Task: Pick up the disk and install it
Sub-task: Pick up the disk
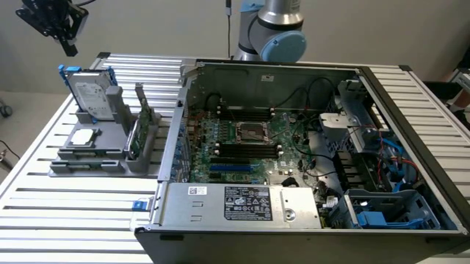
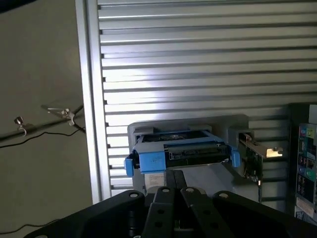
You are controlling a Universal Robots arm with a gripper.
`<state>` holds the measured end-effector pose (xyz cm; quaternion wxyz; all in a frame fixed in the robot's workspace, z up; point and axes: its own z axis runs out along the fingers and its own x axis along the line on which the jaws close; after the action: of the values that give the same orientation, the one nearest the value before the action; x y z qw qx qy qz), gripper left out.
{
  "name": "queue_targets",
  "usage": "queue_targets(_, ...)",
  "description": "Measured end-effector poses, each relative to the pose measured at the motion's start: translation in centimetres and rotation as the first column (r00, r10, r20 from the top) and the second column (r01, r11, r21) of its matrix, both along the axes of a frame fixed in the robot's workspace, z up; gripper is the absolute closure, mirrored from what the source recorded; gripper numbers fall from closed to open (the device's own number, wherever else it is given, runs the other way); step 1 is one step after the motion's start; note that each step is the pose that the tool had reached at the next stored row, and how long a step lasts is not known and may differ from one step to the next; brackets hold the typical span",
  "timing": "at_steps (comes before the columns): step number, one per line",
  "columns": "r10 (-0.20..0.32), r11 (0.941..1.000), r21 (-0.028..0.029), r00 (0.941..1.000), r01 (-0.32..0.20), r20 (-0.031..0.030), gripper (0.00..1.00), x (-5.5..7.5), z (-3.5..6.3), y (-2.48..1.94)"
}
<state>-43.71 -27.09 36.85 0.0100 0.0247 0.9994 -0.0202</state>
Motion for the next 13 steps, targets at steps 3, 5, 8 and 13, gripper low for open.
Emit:
queue_targets(3,0.000,1.0000,-0.0012,1.0000,0.000,0.0000,0.89,0.00,0.00,0.00)
queue_targets(5,0.000,1.0000,-0.0017,1.0000,0.000,-0.0001,0.89,-0.03,0.00,0.02)
queue_targets(8,0.026,0.9997,0.0012,0.9997,-0.026,-0.0001,0.89,-0.21,-0.01,0.14)
queue_targets(13,0.116,0.9933,0.0019,0.9933,-0.116,0.0001,0.89,-0.21,-0.02,0.13)
